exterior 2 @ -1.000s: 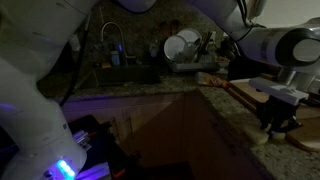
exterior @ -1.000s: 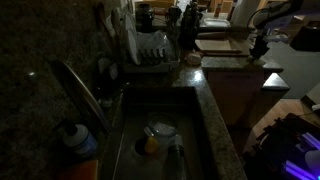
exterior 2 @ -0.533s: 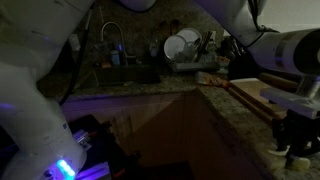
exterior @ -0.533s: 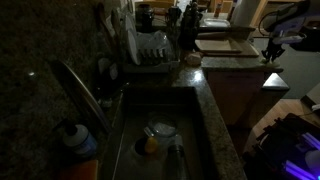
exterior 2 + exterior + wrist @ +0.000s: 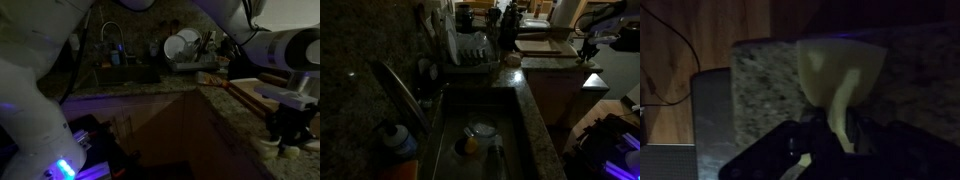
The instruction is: Close the water faucet, move the orange pack to the left, scrub the countertop with the yellow sponge
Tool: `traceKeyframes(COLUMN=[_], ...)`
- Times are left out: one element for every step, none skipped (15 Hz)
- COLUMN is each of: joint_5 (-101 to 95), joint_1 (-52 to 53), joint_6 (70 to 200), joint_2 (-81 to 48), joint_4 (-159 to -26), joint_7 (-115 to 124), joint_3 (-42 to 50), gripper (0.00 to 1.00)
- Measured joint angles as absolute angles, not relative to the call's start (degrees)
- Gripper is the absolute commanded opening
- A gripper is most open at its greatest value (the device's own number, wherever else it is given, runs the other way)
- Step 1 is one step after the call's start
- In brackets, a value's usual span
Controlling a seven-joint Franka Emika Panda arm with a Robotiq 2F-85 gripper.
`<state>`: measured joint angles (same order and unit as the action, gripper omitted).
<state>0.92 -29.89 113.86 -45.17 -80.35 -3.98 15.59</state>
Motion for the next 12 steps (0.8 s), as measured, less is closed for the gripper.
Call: traceKeyframes(joint_5=[2.3,3.8,5.2,6.3,7.5,8.4,9.0,9.2,9.2,9.1,8.8,8.2], joint_1=[-29.7,-29.4,-28.9,-28.4,-28.0,-27.5,-27.0,-26.4,-25.6,-24.7,-23.7,-22.5], joint_6=[113.8,113.8,113.8,113.8,113.8,113.9,113.9,113.8,113.8,113.8,113.8,113.9], joint_2=[-45.1,-45.1,-45.1,-45.1,-45.1,-45.1,-45.2,-45.2,-45.2,-45.2,-45.2,-45.3], joint_4=[-79.9,-79.5,-79.1,-78.8,-78.6,-78.5,-78.4,-78.3,-78.2,-78.2,-78.1,-78.0], joint_7=[-4.7,-5.4,-6.3,-7.4,-8.7,-10.2,-11.9,-13.7,-15.4,-17.2,-18.9,-20.6], joint_3=[13.8,12.0,10.4,8.9,7.4,6.1,4.9,3.8,3.0,2.5,2.1,1.7], gripper=[0.06,0.06,0.06,0.06,0.06,0.06,0.06,0.06,0.06,0.06,0.06,0.06])
